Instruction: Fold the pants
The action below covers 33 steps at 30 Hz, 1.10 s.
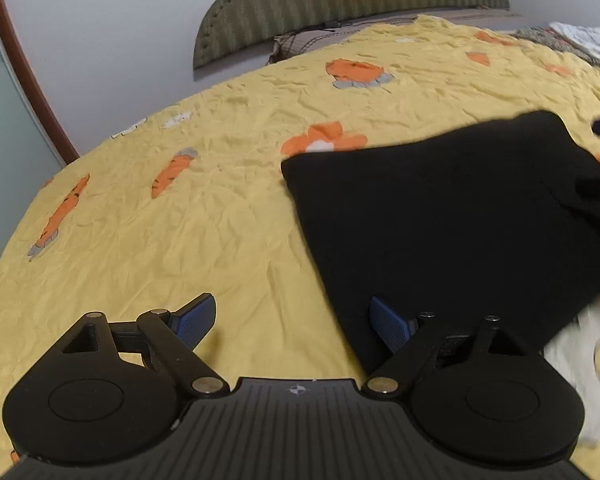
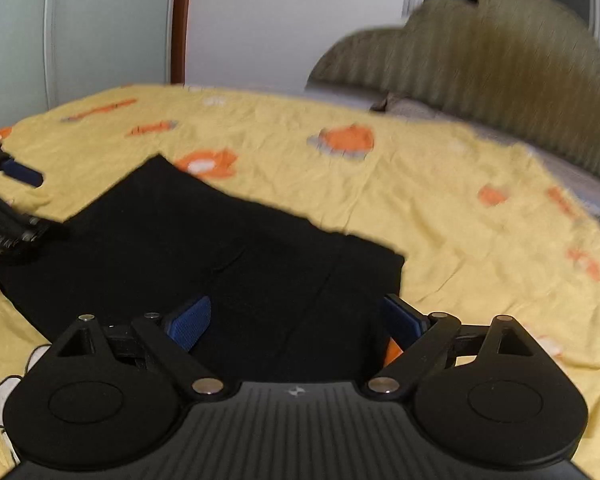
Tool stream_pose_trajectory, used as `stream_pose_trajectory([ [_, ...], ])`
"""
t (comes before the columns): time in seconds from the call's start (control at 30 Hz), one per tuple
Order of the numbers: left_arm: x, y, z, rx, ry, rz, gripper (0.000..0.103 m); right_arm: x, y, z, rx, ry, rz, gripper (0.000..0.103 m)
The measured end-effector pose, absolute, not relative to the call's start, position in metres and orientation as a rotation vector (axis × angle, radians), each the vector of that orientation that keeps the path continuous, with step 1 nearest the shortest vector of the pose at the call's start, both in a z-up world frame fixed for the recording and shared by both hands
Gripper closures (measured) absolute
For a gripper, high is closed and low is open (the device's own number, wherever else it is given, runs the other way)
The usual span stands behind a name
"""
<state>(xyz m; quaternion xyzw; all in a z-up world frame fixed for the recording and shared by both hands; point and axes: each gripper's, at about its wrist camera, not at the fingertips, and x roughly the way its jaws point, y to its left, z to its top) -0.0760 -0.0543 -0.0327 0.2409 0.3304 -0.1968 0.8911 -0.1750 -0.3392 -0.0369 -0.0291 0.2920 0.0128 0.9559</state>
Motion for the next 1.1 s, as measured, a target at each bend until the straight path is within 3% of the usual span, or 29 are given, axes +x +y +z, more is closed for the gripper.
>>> stream_pose_trajectory([
  [0.2, -0.070, -0.042, -0.029, 0.421, 0.701, -0.392, 0.016, -0.174, -0.314, -0.052, -0.101, 0.654, 0.132, 0.010],
  [0.4, -0.038, -0.043, -0.023, 0.196, 0.806, -0.650, 0.011, -0.175, -0.408, -0.045, 0.340, 0.599, 0.094, 0.010],
  [0.57, -0.004, -0.035, -0.047, -0.024, 0.935, -0.740, 0.011, -0.156, -0.473, -0.077, 0.631, 0.692, 0.237, 0.010],
  [0.93, 0.024, -0.042, -0.056, -0.189, 0.909, -0.890, 0.004, -0.111, -0.468, -0.095, 0.763, 0.697, 0.527, 0.008],
  [1.0, 0.027, -0.043, -0.057, -0.223, 0.908, -0.879, 0.011, -0.104, -0.465, -0.094, 0.759, 0.703, 0.518, 0.008],
  [1.03, 0.028, -0.043, -0.057, -0.233, 0.911, -0.862, 0.023, -0.103, -0.463, -0.093, 0.749, 0.705, 0.512, 0.008],
  [1.07, 0.028, -0.043, -0.056, -0.230, 0.909, -0.833, 0.043, -0.101, -0.460, -0.092, 0.736, 0.703, 0.499, 0.010],
  [1.1, 0.028, -0.042, -0.056, -0.213, 0.914, -0.804, 0.058, -0.101, -0.455, -0.091, 0.716, 0.706, 0.468, 0.025],
])
